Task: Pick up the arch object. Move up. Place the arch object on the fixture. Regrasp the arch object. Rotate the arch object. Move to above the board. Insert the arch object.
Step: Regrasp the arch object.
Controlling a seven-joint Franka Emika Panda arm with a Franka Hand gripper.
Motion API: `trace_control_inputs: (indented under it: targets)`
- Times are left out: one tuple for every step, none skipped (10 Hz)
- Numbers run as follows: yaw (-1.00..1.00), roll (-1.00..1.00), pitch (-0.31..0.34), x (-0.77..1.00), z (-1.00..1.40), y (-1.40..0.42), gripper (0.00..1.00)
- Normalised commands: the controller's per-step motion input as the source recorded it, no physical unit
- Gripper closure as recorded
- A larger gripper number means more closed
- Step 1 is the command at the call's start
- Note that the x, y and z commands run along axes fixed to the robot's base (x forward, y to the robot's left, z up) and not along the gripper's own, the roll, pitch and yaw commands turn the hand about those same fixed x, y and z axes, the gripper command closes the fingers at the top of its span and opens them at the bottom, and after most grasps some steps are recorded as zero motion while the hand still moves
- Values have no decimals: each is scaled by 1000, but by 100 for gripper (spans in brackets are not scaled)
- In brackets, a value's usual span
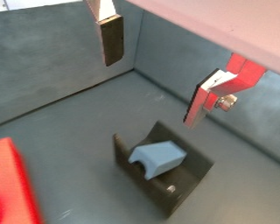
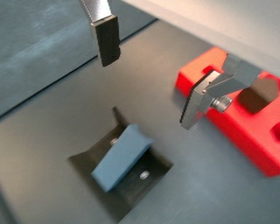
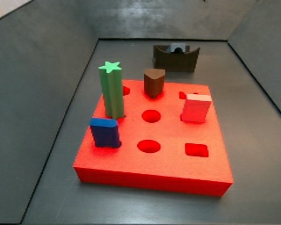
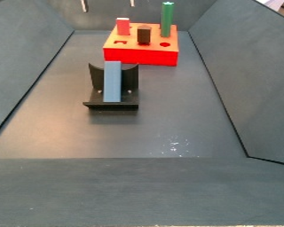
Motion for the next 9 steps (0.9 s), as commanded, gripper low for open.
trace_control_inputs:
  targets:
    - [33, 1000, 19, -13, 16, -20, 0]
    - [36, 1000, 23, 0, 14, -22, 0]
    - [39, 1000, 31, 16, -3, -23, 0]
    - [44, 1000, 42, 32, -4, -23, 0]
    - [48, 1000, 49, 42, -3, -26, 0]
    - [57, 1000, 69, 59, -6, -27, 0]
    - [65, 1000, 87, 73, -9, -32, 0]
    - [84, 1000, 116, 89, -12, -36, 0]
    - [96, 1000, 132, 92, -12, -39, 0]
